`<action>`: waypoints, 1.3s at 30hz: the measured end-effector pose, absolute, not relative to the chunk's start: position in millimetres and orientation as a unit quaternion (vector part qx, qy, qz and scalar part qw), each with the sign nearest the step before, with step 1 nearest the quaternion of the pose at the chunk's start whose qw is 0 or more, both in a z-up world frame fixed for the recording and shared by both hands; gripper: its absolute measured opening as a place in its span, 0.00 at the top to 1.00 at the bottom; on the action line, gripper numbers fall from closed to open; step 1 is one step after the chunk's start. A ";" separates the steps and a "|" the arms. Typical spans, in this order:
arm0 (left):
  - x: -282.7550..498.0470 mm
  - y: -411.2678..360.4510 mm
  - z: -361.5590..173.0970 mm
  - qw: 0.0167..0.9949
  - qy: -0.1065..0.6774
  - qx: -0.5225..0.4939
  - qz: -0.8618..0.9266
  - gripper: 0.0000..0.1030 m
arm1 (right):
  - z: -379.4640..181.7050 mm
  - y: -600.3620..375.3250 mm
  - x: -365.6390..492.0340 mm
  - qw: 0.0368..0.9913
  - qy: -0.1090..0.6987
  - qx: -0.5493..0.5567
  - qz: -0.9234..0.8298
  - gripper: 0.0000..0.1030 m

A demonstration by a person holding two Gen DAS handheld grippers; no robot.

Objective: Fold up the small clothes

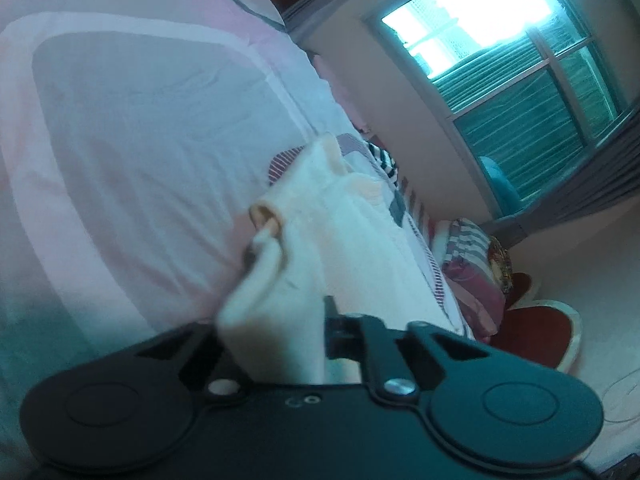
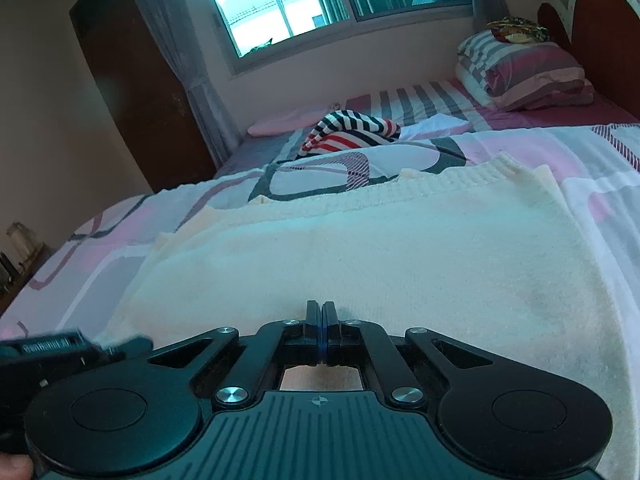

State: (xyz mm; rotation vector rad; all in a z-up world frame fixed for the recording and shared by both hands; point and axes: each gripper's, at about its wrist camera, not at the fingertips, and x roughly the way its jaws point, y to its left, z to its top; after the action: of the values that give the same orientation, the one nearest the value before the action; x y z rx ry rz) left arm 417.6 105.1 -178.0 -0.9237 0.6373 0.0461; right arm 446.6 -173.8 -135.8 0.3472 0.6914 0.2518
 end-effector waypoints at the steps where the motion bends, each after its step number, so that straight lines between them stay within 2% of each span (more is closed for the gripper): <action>1: 413.1 106.1 -176.1 0.850 0.295 -0.436 0.022 0.94 | -135.1 -173.7 445.6 0.919 0.334 0.169 0.126 1.00; 4: 411.0 106.1 -176.6 0.855 0.287 -0.432 0.012 0.92 | -140.5 -171.0 447.8 0.916 0.347 0.154 0.130 1.00; 5: 412.1 107.3 -178.6 0.852 0.294 -0.432 0.020 0.83 | -145.1 -170.8 450.0 0.913 0.354 0.155 0.128 1.00; 7: 415.0 112.5 -182.3 0.845 0.289 -0.449 0.019 0.81 | -146.9 -172.6 450.9 0.913 0.353 0.161 0.129 1.00; 9: 420.5 112.4 -179.0 0.853 0.292 -0.432 0.021 0.84 | -147.0 -171.3 450.9 0.913 0.353 0.160 0.126 1.00; 12: 429.6 105.1 -164.4 0.872 0.306 -0.381 0.022 0.93 | -149.0 -175.6 451.8 0.910 0.353 0.174 0.127 1.00; 14: 428.9 95.4 -142.8 0.893 0.292 -0.341 0.006 0.93 | -151.6 -182.3 454.6 0.905 0.355 0.197 0.127 1.00; 19: 443.8 41.2 -82.7 0.929 0.284 -0.226 -0.077 0.93 | -147.9 -196.4 457.8 0.894 0.361 0.232 0.127 1.00; 22: 450.2 -13.1 -63.0 0.935 0.299 -0.139 -0.134 0.93 | -137.6 -230.7 445.7 0.897 0.331 0.277 0.097 1.00; 28: 444.9 -118.5 -82.1 0.913 0.349 -0.040 -0.208 0.93 | -123.1 -336.3 411.9 0.884 0.284 0.367 0.050 1.00; 29: 445.1 -133.6 -92.2 0.904 0.367 -0.029 -0.217 0.91 | -121.0 -349.9 407.0 0.883 0.283 0.373 0.046 1.00; 31: 441.6 -161.5 -113.0 0.880 0.408 -0.003 -0.243 0.73 | -114.6 -370.5 396.7 0.886 0.277 0.369 0.047 0.99; 33: 427.1 -171.8 -114.6 0.878 0.402 0.018 -0.260 0.50 | -107.2 -381.4 390.4 0.890 0.277 0.358 0.047 0.77; 34: 418.8 -169.0 -109.8 0.881 0.388 0.021 -0.269 0.45 | -103.7 -384.4 388.2 0.892 0.276 0.355 0.049 0.40; 35: 414.1 -162.2 -102.9 0.886 0.376 0.016 -0.270 0.40 | -99.7 -385.8 384.4 0.896 0.266 0.351 0.050 0.29; 37: 413.3 -136.0 -89.5 0.900 0.355 -0.011 -0.253 0.40 | -94.4 -384.2 379.7 0.902 0.253 0.343 0.073 0.31; 38: 417.0 -119.5 -84.3 0.908 0.347 -0.025 -0.234 0.40 | -93.9 -381.3 383.9 0.900 0.256 0.344 0.082 0.43; 39: 422.2 -105.0 -79.4 0.918 0.336 -0.036 -0.205 0.40 | -94.2 -376.4 388.4 0.896 0.261 0.346 0.097 0.49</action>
State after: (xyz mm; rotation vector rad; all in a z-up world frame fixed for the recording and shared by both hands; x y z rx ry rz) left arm 422.2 -105.0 -79.4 -0.0736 0.6908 -0.4225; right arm 388.4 -376.4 -94.2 0.7180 0.5401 0.2002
